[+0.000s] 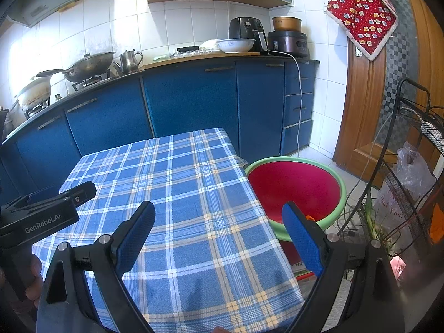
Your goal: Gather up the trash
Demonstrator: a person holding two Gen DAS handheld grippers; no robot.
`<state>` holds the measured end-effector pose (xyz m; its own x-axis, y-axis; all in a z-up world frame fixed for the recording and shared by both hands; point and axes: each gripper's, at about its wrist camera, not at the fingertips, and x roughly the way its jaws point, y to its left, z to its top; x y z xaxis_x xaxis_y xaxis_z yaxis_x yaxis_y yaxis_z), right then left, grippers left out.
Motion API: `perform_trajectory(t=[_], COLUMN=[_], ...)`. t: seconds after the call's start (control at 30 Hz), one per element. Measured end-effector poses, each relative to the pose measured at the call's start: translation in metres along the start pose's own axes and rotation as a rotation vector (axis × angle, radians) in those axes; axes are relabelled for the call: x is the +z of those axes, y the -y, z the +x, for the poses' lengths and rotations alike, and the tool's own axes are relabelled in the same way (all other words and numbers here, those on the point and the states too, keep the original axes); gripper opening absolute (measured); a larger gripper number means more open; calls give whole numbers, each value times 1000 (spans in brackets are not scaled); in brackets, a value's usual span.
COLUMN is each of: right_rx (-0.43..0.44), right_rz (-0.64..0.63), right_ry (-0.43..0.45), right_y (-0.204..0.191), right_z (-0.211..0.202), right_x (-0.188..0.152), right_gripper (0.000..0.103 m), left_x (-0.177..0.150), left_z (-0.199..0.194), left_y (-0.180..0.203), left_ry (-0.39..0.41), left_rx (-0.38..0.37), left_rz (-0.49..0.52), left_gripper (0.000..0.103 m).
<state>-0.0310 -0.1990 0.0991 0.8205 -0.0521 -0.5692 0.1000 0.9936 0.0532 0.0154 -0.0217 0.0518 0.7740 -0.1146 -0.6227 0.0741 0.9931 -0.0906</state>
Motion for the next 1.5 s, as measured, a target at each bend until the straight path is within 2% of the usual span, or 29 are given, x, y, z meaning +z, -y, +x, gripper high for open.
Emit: perform_trajectory(t=[1.5], right_rx=[-3], right_rz=[-5], right_ry=[-7], right_y=[4], right_z=[1], right_x=[-3], right_gripper=[92], left_x=[-6], left_z=[5], left_y=[-4], left_ry=[-18], left_rx=[8], left_rz=[-11], left_gripper=[88])
